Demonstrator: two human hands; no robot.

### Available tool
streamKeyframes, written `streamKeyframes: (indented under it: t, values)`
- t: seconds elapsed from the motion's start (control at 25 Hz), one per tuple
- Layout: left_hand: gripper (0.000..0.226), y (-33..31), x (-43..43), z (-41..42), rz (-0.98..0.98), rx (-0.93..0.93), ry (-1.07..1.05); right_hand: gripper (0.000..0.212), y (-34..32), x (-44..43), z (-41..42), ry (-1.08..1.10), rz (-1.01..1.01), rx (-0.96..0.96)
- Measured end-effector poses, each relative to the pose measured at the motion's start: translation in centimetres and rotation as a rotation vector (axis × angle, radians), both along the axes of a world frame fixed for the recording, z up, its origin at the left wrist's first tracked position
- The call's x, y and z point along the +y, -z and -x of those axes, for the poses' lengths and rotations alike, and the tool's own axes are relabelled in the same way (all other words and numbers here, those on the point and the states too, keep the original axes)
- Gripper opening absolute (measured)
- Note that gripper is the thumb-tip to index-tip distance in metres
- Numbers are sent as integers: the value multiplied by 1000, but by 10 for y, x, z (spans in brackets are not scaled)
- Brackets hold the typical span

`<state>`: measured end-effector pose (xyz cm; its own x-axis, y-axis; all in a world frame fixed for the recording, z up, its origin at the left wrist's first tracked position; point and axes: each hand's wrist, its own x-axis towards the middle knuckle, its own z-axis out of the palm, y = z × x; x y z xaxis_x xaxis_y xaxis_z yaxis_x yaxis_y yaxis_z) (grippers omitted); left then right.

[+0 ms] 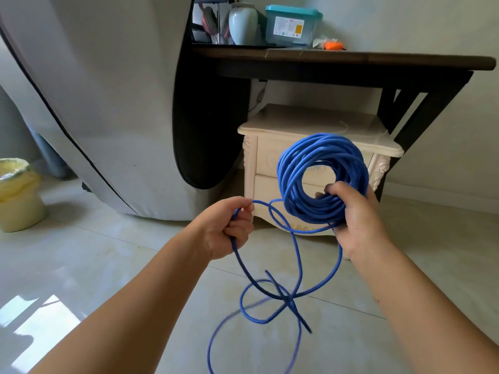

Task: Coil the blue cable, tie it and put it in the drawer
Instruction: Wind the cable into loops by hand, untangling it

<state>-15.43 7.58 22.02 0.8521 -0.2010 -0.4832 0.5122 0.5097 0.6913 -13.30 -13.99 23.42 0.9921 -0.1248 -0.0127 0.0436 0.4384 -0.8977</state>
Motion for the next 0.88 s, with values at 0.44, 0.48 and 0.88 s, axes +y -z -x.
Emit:
streamKeyframes:
  t: [0.44,0.48,0.88]
  values:
    - [25,-15,19,2,-66,-199,-38,28,16,15,11,-183,571,96]
    - [26,-16,19,5,-86,-221,-11,28,17,17,13,-178,628,84]
    - [37,-24,8,20,-673,-648,104,28,18,25,13,-37,863,49]
